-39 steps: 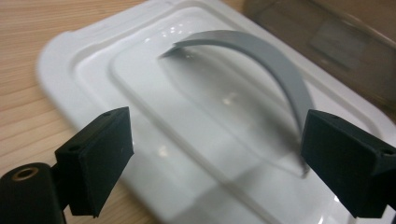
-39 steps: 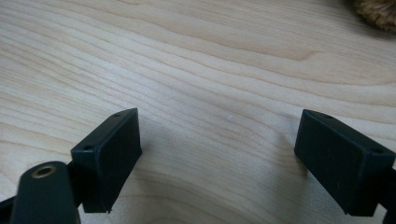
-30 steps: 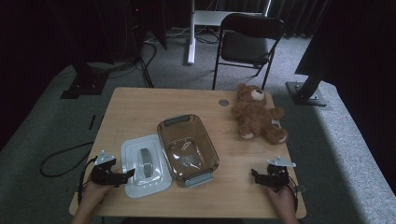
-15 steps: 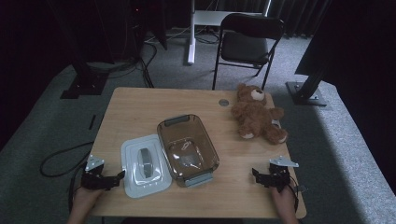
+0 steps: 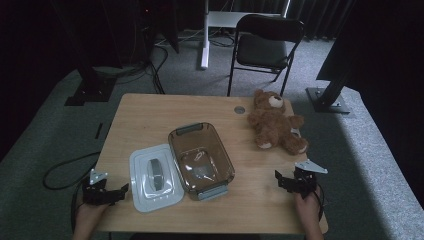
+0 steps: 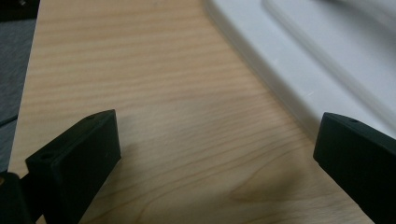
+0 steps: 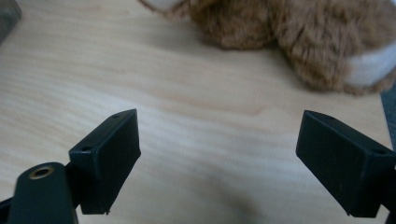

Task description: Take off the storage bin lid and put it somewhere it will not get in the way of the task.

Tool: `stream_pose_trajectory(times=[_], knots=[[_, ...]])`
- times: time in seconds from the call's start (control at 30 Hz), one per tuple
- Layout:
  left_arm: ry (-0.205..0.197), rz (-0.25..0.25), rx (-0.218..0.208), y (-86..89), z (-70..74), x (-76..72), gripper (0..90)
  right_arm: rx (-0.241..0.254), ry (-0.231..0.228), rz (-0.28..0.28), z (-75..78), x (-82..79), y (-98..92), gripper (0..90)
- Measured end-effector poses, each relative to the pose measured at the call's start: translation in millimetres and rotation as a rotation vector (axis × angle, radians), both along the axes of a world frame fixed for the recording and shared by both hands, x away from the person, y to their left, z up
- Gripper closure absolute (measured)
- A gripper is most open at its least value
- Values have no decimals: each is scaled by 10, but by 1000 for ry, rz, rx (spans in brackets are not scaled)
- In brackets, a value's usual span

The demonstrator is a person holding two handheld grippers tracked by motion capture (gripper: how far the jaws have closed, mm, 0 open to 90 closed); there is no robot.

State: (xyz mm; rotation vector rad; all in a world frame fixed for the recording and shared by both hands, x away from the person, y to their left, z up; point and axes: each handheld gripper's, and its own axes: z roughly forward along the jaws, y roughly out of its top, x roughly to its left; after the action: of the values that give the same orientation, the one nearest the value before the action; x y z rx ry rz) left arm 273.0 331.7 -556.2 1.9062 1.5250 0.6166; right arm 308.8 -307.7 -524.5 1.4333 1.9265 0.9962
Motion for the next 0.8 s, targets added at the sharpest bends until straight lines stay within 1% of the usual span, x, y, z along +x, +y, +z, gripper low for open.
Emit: stream_pose_trajectory(times=[0.1, 0.17, 0.3, 0.33, 0.37, 0.4, 0.43, 0.47, 0.5, 0.53, 0.57, 0.63, 0.67, 0.7, 0.73, 0.77, 0.8], knots=[[1, 8, 12, -18, -1, 5, 16, -13, -19, -2, 69, 70, 28, 128], [7, 15, 40, -45, -3, 8, 16, -26, -31, -2, 129, 142, 61, 128], [5, 25, 37, -66, -5, 9, 16, -20, -37, -2, 214, 286, 116, 128], [5, 25, 37, -66, -5, 9, 16, -20, -37, -2, 214, 286, 116, 128], [5, 25, 37, -66, -5, 9, 16, -23, -37, 0, 231, 323, 130, 128], [5, 26, 36, -67, -6, 8, 16, -28, -38, 10, 281, 392, 143, 126], [5, 26, 37, -67, -6, 8, 16, -32, -48, -1, 314, 422, 144, 126], [5, 26, 37, -67, -6, 8, 16, -32, -48, -1, 314, 422, 144, 126], [5, 26, 36, -67, -6, 8, 16, -20, -59, -12, 387, 491, 132, 126], [5, 26, 36, -67, -6, 8, 16, -20, -59, -12, 387, 491, 132, 126], [5, 27, 36, -68, -6, 7, 16, -7, -64, -25, 462, 580, 123, 126], [4, 28, 36, -69, -6, 6, 16, -1, -60, -25, 509, 673, 115, 125], [4, 28, 36, -69, -6, 6, 16, -1, -60, -25, 509, 673, 115, 125], [4, 26, 37, -69, -7, 6, 16, 9, -63, -9, 543, 759, 109, 123], [4, 26, 37, -69, -7, 6, 16, 9, -63, -9, 543, 759, 109, 123], [4, 26, 37, -69, -7, 6, 16, 10, -66, -10, 558, 801, 110, 123], [4, 25, 37, -69, -6, 6, 16, 10, -57, -18, 584, 885, 118, 123]])
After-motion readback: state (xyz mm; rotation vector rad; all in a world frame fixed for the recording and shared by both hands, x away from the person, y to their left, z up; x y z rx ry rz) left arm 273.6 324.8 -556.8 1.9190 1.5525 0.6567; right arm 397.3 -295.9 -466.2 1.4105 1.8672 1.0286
